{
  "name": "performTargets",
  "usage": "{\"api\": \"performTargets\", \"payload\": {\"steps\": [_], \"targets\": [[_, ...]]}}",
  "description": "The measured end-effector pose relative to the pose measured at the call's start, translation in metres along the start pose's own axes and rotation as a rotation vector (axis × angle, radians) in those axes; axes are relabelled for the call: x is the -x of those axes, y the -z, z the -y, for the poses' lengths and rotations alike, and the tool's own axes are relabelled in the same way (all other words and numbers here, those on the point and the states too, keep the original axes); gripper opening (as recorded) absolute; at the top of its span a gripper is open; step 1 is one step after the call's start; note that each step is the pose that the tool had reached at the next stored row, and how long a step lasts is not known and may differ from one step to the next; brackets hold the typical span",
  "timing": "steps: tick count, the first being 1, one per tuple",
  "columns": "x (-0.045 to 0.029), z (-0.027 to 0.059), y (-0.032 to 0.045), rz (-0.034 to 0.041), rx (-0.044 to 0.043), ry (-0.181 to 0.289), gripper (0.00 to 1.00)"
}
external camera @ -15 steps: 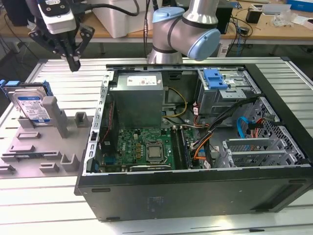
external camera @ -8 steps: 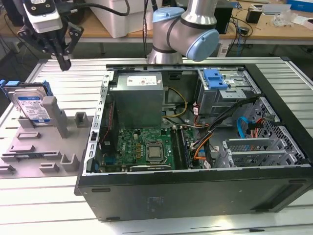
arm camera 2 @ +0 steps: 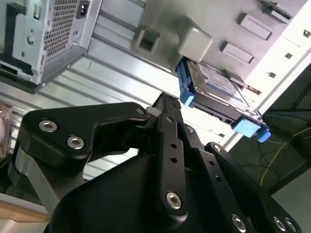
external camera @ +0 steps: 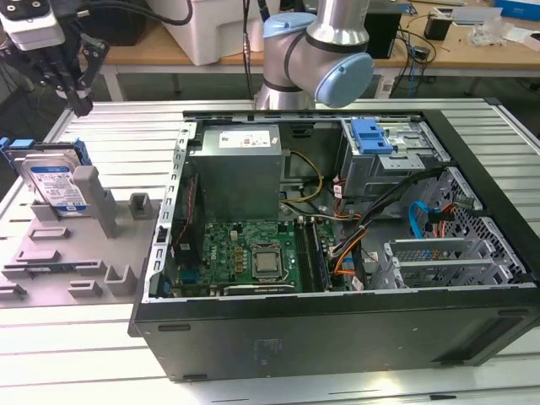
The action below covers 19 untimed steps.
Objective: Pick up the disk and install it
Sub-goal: 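Reach for the disk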
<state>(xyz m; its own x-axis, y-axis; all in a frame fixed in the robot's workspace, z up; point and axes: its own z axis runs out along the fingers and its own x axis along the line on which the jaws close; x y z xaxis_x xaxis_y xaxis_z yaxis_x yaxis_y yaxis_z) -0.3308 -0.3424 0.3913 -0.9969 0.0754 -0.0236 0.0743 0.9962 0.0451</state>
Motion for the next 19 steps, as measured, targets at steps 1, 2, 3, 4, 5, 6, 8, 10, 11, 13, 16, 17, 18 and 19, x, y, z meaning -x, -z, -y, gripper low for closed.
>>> {"api": "performTargets", "payload": {"steps": [1, 2, 3, 4, 5, 6, 8, 10, 11, 13, 16, 17, 18, 19], "targets": [[-0.0069, -0.0024, 0.0001, -0.0001, -0.0001, 0.000, 0.11], [-0.0156, -0.0055, 0.0001, -0.0001, -0.0001, 0.000, 0.11], [-0.0242, -0.0078, 0.0002, 0.0000, 0.0000, 0.000, 0.11], [-0.0310, -0.0090, 0.0002, 0.0000, 0.0000, 0.000, 0.11], [-0.0414, -0.0102, 0.0004, -0.0001, 0.0000, 0.000, 0.11], [-0.0465, -0.0104, 0.0005, -0.0001, -0.0001, 0.000, 0.11], [-0.0650, -0.0098, 0.0008, -0.0001, 0.0000, 0.000, 0.11], [-0.0752, -0.0090, 0.0009, -0.0001, -0.0001, 0.000, 0.11], [-0.0780, -0.0088, 0.0009, -0.0001, -0.0001, 0.000, 0.11], [-0.0897, -0.0079, 0.0009, -0.0001, 0.0000, 0.000, 0.11], [-0.0947, -0.0075, 0.0010, 0.0000, -0.0001, 0.000, 0.11], [-0.0948, -0.0075, 0.0010, -0.0001, 0.0000, 0.000, 0.11], [-0.0948, -0.0075, 0.0010, 0.0000, -0.0002, 0.001, 0.11], [-0.0948, -0.0075, 0.0010, -0.0004, -0.0008, 0.006, 0.11]]}}
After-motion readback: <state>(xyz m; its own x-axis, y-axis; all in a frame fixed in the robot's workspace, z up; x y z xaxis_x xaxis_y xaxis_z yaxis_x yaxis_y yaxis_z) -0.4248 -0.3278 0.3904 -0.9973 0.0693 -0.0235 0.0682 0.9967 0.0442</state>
